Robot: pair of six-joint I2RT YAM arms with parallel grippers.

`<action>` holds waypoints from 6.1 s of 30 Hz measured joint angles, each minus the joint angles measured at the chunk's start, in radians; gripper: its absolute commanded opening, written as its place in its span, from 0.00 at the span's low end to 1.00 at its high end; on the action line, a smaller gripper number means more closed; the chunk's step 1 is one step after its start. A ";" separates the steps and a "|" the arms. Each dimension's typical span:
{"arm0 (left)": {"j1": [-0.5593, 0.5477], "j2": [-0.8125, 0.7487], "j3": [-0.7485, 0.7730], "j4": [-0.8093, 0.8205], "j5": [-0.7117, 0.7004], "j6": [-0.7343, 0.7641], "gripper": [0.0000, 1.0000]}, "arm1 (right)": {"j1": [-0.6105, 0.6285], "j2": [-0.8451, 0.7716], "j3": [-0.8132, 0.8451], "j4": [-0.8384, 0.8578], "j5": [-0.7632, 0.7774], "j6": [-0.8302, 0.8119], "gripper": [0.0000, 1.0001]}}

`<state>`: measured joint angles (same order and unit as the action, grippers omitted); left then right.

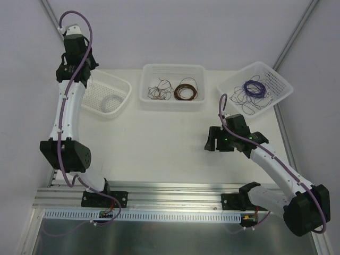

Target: Untangle the cables

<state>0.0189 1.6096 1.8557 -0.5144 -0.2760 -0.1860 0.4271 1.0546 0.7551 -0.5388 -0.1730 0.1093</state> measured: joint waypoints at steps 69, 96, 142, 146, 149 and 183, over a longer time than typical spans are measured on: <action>-0.896 -0.539 -1.048 0.339 0.266 -0.211 0.89 | 0.323 0.037 0.256 0.019 0.111 0.128 0.01; -0.896 -0.390 -0.959 0.470 0.723 0.258 0.33 | 0.343 0.002 0.284 -0.062 -0.236 -0.278 0.01; -0.896 -0.394 -0.861 0.465 0.132 -0.473 0.00 | 0.343 0.048 -0.248 0.747 0.061 0.169 0.88; -0.896 -0.394 -0.851 0.462 0.132 -0.496 0.00 | 0.343 0.130 -0.233 0.795 0.063 0.171 0.84; -0.896 -0.395 -0.846 0.461 0.122 -0.509 0.00 | 0.344 0.172 -0.219 0.830 0.062 0.172 0.79; -0.475 -0.541 -0.748 0.258 0.158 -0.396 0.00 | 0.070 -0.067 -0.253 0.523 0.127 0.100 0.01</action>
<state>-0.4564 1.0683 1.1076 -0.2565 -0.1184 -0.5819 0.4973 0.9874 0.5022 -0.0162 -0.0460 0.2089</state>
